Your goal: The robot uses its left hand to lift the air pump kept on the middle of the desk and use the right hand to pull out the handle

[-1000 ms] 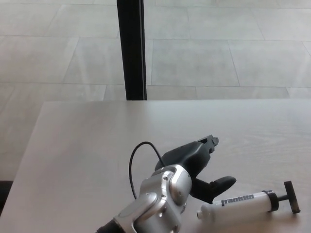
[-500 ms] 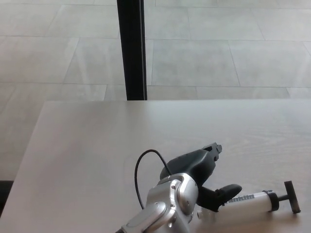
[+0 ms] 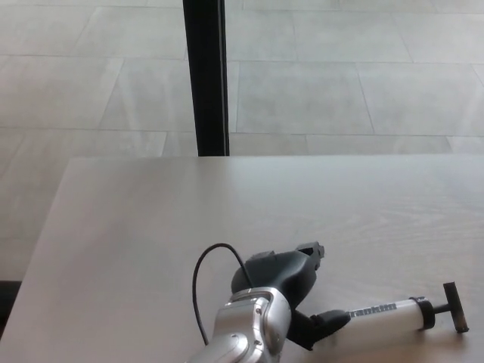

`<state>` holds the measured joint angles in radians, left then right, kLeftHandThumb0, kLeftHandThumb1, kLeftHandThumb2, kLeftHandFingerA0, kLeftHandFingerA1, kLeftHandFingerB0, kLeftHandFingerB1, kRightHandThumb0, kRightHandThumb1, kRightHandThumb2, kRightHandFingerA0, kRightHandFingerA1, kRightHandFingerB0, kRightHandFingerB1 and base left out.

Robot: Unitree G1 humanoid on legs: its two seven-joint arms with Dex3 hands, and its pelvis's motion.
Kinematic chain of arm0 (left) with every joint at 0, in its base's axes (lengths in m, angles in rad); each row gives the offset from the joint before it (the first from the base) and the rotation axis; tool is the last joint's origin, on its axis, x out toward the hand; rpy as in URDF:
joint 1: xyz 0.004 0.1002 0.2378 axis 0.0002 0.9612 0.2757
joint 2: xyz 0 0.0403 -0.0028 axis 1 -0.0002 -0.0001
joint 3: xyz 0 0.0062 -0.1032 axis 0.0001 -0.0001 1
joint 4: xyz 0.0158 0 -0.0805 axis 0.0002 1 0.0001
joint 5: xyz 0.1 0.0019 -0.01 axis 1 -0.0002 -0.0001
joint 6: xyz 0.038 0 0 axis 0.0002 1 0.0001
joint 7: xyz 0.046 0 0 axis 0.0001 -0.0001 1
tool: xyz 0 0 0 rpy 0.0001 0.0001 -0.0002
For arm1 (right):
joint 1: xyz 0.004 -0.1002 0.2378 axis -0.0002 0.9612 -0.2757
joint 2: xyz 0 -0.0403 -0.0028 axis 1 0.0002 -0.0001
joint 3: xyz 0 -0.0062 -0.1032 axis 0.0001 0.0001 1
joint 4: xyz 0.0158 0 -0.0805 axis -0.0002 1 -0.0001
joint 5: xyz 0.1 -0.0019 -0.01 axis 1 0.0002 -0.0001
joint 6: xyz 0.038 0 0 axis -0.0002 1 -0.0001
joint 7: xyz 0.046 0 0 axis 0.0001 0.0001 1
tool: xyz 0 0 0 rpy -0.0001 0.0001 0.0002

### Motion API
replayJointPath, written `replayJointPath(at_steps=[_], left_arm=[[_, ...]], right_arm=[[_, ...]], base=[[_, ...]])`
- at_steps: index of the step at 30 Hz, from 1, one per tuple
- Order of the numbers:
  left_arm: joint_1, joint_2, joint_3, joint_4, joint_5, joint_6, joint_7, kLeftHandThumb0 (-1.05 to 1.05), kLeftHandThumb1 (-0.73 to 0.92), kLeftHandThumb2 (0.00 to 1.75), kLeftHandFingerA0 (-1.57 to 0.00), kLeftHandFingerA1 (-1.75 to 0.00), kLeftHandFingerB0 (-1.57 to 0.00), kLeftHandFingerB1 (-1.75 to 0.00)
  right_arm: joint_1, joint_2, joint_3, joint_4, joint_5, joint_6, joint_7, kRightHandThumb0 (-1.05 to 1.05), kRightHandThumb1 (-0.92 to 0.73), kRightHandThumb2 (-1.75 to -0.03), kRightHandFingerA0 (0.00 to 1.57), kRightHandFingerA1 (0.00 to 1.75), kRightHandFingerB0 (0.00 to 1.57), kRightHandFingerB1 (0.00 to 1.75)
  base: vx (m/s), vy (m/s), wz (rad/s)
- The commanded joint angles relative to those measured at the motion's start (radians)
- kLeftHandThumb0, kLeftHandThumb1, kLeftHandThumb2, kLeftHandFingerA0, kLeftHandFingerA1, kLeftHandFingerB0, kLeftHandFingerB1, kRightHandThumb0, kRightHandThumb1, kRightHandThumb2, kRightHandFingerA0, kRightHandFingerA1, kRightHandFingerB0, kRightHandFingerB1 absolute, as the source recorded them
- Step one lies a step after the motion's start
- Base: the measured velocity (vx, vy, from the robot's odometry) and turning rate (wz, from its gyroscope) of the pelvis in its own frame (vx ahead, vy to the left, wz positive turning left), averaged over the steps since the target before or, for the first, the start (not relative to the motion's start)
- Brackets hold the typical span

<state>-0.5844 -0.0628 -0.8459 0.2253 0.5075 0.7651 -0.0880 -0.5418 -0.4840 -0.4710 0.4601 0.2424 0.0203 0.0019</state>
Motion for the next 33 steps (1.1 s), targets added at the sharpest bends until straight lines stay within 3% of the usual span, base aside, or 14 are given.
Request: replayJointPath(at_steps=[1, 3, 4, 11, 12, 14, 15, 16, 17, 18, 29, 30, 31, 33], left_arm=[[0.021, -0.047, 0.0, 0.033, 0.037, -0.018, 0.027, -0.92, 0.64, 1.06, 0.0, -0.3, 0.0, -0.25], [0.009, -0.103, 0.001, 0.066, 0.04, -0.021, 0.055, -0.9, 0.62, 1.06, 0.0, -0.32, 0.0, -0.24], [0.003, -0.115, 0.006, 0.076, 0.046, -0.031, 0.066, -0.89, 0.62, 1.06, 0.0, -0.33, 0.0, -0.25], [0.013, -0.163, 0.071, 0.085, 0.035, -0.072, 0.108, -0.89, 0.62, 1.05, 0.0, -0.35, 0.0, -0.29], [0.023, -0.171, 0.084, 0.085, 0.03, -0.078, 0.115, -0.86, 0.77, 0.7, 0.0, -0.17, -0.05, -0.31], [0.031, -0.172, 0.088, 0.081, 0.035, -0.081, 0.117, -0.87, 0.78, 0.68, 0.0, -0.19, -0.04, -0.31], [0.04, -0.175, 0.085, 0.082, 0.04, -0.081, 0.121, -0.97, 0.68, 1.08, 0.0, -0.3, -0.01, -0.26], [0.043, -0.175, 0.086, 0.082, 0.042, -0.082, 0.122, -0.97, 0.68, 1.08, 0.0, -0.3, -0.01, -0.26], [0.042, -0.175, 0.084, 0.085, 0.046, -0.074, 0.115, -0.86, 0.78, 0.72, 0.0, -0.14, -0.03, -0.29], [0.044, -0.166, 0.067, 0.092, 0.057, -0.076, 0.111, -0.89, 0.63, 1.06, 0.0, -0.34, 0.0, -0.28], [0.053, -0.118, -0.019, 0.154, 0.122, -0.087, 0.109, -0.91, 0.6, 1.0, 0.0, -0.35, -0.02, -0.26], [0.05, -0.124, -0.023, 0.158, 0.124, -0.08, 0.102, -0.89, 0.6, 0.99, 0.0, -0.34, -0.06, -0.24], [0.049, -0.134, -0.027, 0.164, 0.128, -0.074, 0.098, -0.88, 0.6, 0.98, 0.0, -0.33, -0.04, -0.23], [0.045, -0.142, -0.047, 0.173, 0.146, -0.073, 0.096, -0.89, 0.61, 0.99, 0.0, -0.34, -0.02, -0.23]], right_arm=[[-0.016, -0.007, 0.01, -0.009, -0.009, 0.022, -0.014, -0.6, -0.76, -0.64, 0.47, 0.56, 0.41, 0.36], [-0.02, -0.008, 0.021, 0.007, -0.02, 0.006, -0.011, -0.65, -0.61, -0.97, 0.43, 0.63, 0.33, 0.51], [-0.023, -0.007, 0.023, 0.01, -0.02, 0.004, -0.012, -0.65, -0.76, -0.64, 0.47, 0.58, 0.42, 0.36], [-0.03, -0.01, 0.043, 0.014, -0.032, 0.0, -0.009, -0.59, -0.75, -0.63, 0.5, 0.59, 0.43, 0.37], [-0.031, -0.009, 0.047, 0.02, -0.036, -0.006, -0.007, -0.59, -0.76, -0.63, 0.49, 0.6, 0.43, 0.37], [-0.034, -0.006, 0.051, 0.023, -0.038, -0.01, -0.009, -0.61, -0.75, -0.62, 0.5, 0.62, 0.43, 0.37], [-0.032, -0.004, 0.056, 0.015, -0.038, -0.006, -0.009, -0.6, -0.75, -0.62, 0.49, 0.62, 0.44, 0.37], [-0.033, -0.003, 0.058, 0.014, -0.039, -0.005, -0.009, -0.6, -0.75, -0.62, 0.49, 0.62, 0.44, 0.37], [-0.037, 0.001, 0.061, 0.008, -0.039, 0.005, -0.018, -0.59, -0.75, -0.62, 0.5, 0.62, 0.44, 0.37], [-0.038, 0.002, 0.063, 0.007, -0.039, 0.006, -0.019, -0.56, -0.76, -0.63, 0.49, 0.61, 0.43, 0.37], [-0.051, 0.002, 0.083, 0.001, -0.058, 0.015, -0.032, -0.61, -0.75, -0.62, 0.49, 0.62, 0.43, 0.37], [-0.049, 0.001, 0.085, -0.002, -0.061, 0.015, -0.034, -0.61, -0.6, -0.96, 0.44, 0.64, 0.33, 0.51], [-0.049, -0.001, 0.086, 0.005, -0.063, 0.007, -0.032, -0.6, -0.75, -0.63, 0.48, 0.6, 0.42, 0.37], [-0.055, 0.002, 0.085, 0.011, -0.059, 0.005, -0.03, -0.6, -0.75, -0.62, 0.48, 0.62, 0.43, 0.38]], base=[[0.0, 0.0, 0.0], [0.0, 0.0, 0.0], [0.0, 0.0, 0.0], [0.0, 0.0, 0.0], [0.0, 0.0, 0.0], [0.0, 0.0, 0.0], [0.0, 0.0, 0.0], [0.0, 0.0, 0.0], [0.0, 0.0, 0.0], [0.0, 0.0, 0.0], [0.0, 0.0, 0.0], [0.0, 0.0, 0.0], [0.0, 0.0, 0.0], [0.0, 0.0, 0.0]])
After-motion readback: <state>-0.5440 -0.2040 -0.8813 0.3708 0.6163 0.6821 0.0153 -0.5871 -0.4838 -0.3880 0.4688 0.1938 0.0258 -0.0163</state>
